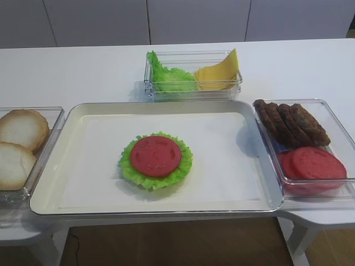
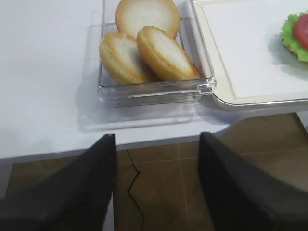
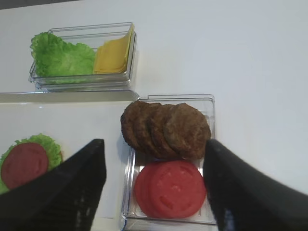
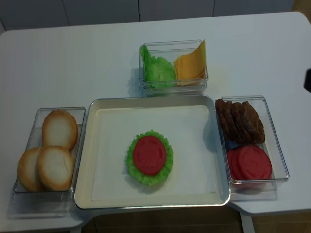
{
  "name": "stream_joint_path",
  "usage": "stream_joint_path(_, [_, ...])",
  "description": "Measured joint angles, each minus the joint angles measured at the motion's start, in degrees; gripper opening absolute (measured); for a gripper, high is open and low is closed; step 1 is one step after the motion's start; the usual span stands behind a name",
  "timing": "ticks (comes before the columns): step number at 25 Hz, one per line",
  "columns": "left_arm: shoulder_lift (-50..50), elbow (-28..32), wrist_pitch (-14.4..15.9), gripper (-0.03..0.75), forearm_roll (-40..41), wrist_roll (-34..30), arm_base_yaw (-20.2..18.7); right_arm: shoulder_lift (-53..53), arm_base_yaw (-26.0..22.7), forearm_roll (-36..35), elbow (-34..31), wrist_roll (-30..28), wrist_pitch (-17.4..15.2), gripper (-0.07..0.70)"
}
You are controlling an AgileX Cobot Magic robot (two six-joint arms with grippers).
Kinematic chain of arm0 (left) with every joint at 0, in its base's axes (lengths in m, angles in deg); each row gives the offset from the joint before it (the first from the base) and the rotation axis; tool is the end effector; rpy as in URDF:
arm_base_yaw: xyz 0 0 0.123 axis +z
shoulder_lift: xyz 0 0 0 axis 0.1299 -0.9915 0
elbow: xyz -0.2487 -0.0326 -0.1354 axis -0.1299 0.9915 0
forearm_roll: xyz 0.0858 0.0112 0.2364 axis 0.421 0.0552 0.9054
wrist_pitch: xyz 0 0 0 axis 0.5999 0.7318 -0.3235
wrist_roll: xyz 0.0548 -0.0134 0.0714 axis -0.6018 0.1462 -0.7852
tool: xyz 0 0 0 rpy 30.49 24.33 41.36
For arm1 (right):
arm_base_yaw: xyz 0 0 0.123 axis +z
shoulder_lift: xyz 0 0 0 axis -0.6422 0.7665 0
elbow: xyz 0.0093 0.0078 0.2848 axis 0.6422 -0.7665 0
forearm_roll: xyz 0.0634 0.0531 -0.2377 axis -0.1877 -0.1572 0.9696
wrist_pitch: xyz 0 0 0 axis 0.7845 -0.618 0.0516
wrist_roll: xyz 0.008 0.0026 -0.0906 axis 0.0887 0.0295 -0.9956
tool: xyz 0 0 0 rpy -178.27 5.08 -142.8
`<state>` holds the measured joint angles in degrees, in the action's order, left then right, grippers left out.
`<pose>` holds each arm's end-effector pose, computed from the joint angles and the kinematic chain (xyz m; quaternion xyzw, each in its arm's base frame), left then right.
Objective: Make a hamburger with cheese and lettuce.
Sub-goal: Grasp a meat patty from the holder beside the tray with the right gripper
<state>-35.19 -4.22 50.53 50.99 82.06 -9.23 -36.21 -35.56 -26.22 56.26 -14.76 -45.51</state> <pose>-0.0114 0.0023 0.2646 -0.0051 0.8814 -0.0049 0.4722 0.1444 0.0292 0.3985 -0.0146 0.8931 0.1372 0.4281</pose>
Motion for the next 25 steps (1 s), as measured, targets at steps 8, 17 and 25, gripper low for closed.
stream_joint_path(8, [0.00, 0.00, 0.00, 0.401, 0.00, 0.00, 0.00, 12.78, 0.00, -2.89, 5.35, -2.07, 0.25, 0.490])
stream_joint_path(17, [0.00, 0.00, 0.00, 0.401, 0.00, 0.00, 0.00, 19.81, 0.00, -3.10, 5.72, -3.00, 0.64, 0.487])
stream_joint_path(25, [0.00, 0.00, 0.00, 0.401, 0.00, 0.00, 0.00, 24.77, 8.06, 3.38, 6.21, 0.63, 1.13, 0.487])
